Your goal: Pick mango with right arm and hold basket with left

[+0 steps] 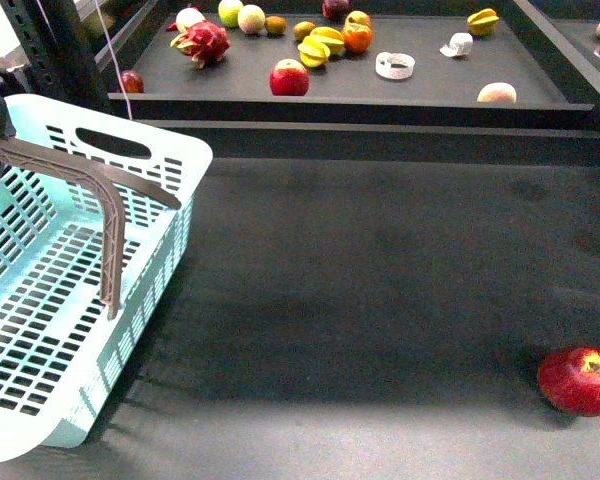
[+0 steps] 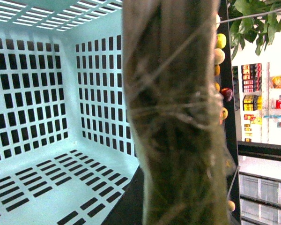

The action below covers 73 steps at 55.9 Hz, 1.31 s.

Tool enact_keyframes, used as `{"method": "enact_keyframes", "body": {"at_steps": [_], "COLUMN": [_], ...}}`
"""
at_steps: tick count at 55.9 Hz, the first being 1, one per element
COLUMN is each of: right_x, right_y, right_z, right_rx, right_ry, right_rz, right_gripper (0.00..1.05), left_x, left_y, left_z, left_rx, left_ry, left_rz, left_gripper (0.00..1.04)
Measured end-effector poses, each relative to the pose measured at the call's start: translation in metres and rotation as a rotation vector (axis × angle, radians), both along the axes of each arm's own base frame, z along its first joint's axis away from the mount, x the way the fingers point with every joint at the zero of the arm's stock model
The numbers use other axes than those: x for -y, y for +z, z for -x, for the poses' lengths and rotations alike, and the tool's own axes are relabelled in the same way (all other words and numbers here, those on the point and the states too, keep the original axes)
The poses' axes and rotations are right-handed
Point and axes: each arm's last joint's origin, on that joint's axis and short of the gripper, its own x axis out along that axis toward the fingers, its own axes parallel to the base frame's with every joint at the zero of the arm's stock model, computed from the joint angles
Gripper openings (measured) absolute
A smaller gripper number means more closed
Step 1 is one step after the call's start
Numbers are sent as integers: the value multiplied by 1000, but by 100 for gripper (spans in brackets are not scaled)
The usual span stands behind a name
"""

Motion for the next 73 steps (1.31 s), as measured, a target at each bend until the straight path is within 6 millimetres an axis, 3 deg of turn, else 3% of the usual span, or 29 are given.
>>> {"method": "enact_keyframes", "body": {"at_steps": [16,28,48,60,73], "right_x": [0,0,0,0,0], "right_y": [0,0,0,0,0], "right_z": [0,0,0,0,0], "right_rx": [0,0,0,0,0], "right_ry": [0,0,0,0,0], "right_rz": [0,0,0,0,0], "right_gripper": [97,97,97,97,97], "left_x": [12,34,95,133,158], "left_y": [32,48,67,81,83], "left_z": [22,31,52,69,84], "left_rx": [78,119,203,296,325], "left_ry": [-94,-258,-581,-764,-954], "left_rz": [-87,-223,-491,-552,-610], "left_gripper": [5,5,5,5,5]}}
